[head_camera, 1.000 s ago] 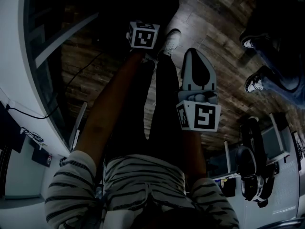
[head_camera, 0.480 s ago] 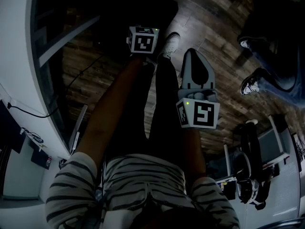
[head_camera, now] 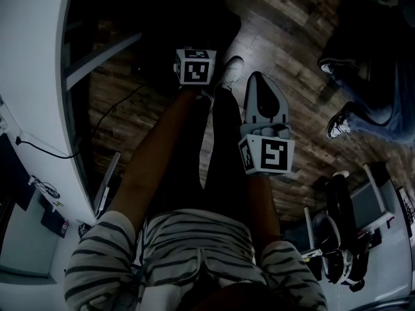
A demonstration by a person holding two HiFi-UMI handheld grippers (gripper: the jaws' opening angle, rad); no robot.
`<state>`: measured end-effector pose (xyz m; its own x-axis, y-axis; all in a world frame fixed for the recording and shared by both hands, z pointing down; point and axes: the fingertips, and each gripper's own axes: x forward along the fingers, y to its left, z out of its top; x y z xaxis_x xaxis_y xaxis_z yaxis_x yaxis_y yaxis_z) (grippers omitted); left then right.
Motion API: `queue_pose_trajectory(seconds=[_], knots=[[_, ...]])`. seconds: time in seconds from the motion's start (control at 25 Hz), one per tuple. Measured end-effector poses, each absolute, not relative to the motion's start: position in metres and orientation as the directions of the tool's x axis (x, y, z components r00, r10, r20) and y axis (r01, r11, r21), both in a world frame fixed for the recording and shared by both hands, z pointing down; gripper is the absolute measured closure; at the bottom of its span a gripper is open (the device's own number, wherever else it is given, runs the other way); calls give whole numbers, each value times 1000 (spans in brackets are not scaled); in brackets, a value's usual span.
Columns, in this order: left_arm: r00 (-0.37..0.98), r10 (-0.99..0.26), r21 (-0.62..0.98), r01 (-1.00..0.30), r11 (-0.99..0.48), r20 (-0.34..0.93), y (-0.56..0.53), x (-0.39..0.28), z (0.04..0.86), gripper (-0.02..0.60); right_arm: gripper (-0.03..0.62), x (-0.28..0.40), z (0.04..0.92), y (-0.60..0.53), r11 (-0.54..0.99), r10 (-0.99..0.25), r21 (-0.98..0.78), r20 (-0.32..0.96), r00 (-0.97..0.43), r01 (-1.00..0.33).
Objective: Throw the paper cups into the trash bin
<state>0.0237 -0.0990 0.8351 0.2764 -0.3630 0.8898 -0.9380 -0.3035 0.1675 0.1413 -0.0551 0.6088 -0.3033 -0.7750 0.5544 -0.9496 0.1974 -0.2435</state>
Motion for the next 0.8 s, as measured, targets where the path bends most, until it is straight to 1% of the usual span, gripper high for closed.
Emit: queue_pose_trajectory(seconds=[0.08,0.28,0.44,0.8], knots=[[270,-371,161,-940,-300,888,-101,22,829,495,583,139,605,-57,205,-775,-244,551,-309,-948],[262,-414,150,-947,-284,872,-110,21,806,539,584,138,591,-61,228,-776,-237,541,-324,-944],[263,-451,145,-949,-281,853,-112,17,782,557,584,132,577,-64,242,-785,-231,525,-330,-942],[280,-516,143,-946,-290,810,-112,17,722,558,584,129,540,-68,275,-800,-209,492,-344,-939]])
